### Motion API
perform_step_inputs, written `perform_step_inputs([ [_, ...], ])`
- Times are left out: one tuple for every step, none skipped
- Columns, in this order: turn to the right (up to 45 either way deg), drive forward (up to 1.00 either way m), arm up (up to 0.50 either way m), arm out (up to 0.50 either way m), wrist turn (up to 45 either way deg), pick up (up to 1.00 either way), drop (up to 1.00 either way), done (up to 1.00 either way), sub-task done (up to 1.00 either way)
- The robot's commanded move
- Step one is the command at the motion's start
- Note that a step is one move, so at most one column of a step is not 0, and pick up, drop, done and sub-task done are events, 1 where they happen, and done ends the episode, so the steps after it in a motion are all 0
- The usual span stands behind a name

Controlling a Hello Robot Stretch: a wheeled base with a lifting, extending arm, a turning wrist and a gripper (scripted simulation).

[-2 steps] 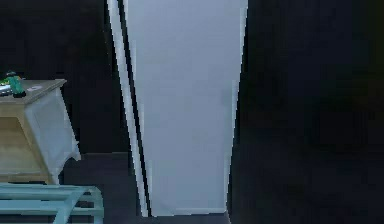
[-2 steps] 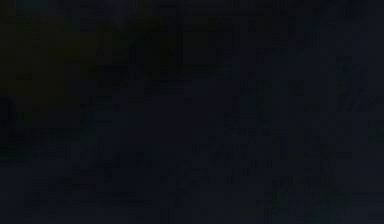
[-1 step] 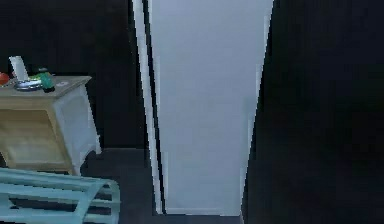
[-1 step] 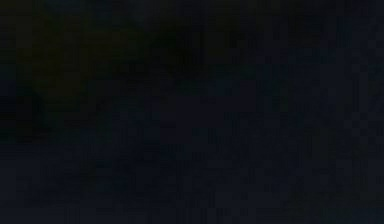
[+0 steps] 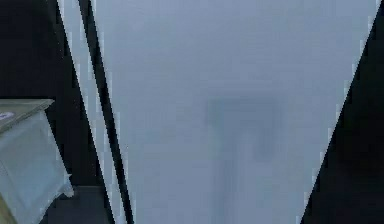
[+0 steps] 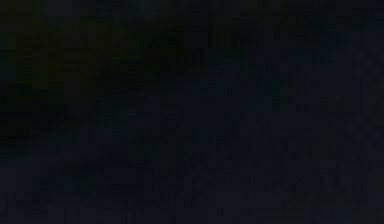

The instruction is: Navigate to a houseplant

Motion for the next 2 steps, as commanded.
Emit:
perform_step_inputs([
  [-45.0,0.0,0.0,0.0,0.0,0.0,0.0,0.0,0.0],
  [-39.0,0.0,0.0,0.0,0.0,0.0,0.0,0.0,0.0],
])
